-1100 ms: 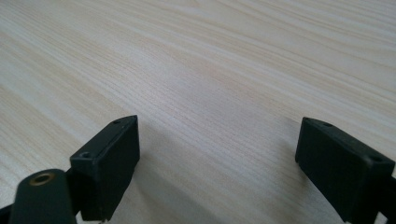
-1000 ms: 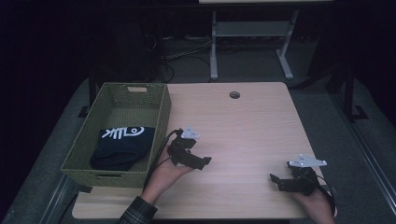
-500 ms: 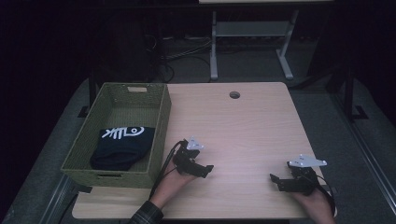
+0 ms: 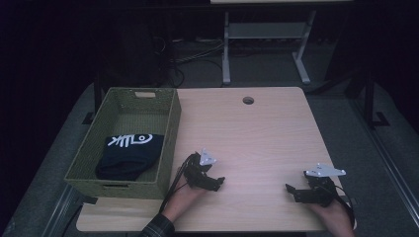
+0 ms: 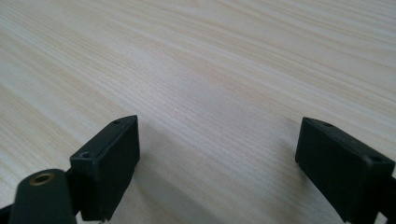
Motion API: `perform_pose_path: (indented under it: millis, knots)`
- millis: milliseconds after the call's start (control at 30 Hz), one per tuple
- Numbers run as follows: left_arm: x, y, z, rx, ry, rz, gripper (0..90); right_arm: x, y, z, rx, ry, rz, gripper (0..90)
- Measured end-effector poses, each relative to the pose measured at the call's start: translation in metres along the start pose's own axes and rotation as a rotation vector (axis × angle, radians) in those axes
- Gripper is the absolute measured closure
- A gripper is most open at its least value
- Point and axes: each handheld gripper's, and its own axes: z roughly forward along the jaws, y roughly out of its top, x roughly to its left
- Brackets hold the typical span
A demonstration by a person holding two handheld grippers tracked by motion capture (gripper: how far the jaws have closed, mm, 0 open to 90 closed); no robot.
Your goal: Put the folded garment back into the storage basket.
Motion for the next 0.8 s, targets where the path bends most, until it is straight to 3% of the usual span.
perform_pose_path:
  millis: [100,800]
  knots:
    - [-0.0002,-0.0038,0.0003,-0.031,-0.003,-0.001,13.0,0.0,0.0,0.0,0.0,0.0,0.0,13.3]
    - [-0.0005,-0.004,0.0005,-0.033,-0.003,-0.004,13.1,0.0,-0.0001,0.0,0.0,0.0,-0.001,13.4]
